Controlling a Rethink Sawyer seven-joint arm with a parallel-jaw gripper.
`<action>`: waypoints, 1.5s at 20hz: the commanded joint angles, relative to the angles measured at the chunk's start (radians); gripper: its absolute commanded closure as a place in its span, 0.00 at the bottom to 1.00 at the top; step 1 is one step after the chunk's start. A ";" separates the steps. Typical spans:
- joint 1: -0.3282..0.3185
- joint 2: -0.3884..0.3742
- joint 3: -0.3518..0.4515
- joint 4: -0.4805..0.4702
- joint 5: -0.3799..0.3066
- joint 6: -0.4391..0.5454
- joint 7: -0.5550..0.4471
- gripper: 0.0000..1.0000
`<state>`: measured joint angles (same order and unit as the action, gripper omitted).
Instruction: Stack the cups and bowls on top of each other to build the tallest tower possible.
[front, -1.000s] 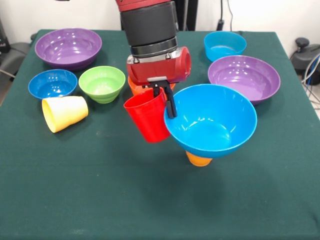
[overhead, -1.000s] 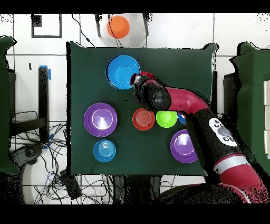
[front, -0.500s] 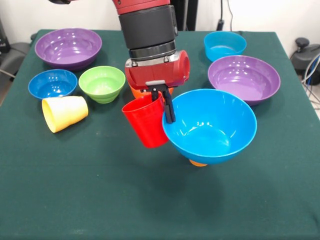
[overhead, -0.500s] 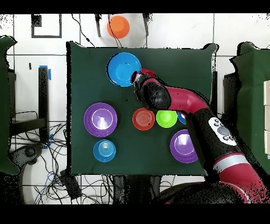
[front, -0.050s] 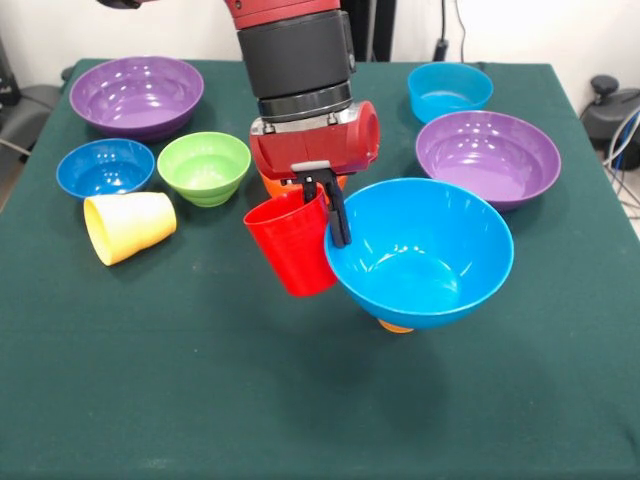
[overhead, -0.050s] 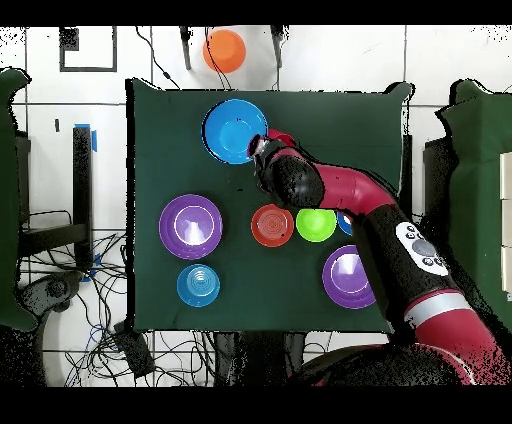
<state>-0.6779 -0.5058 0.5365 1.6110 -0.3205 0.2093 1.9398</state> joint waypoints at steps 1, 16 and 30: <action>0.009 0.021 -0.018 -0.038 -0.071 0.017 -0.023 1.00; 0.039 -0.014 -0.062 -0.048 -0.055 0.042 0.006 1.00; 0.051 -0.019 -0.071 -0.068 -0.045 0.059 0.002 1.00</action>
<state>-0.6652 -0.5144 0.5094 1.6023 -0.3207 0.2095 1.9398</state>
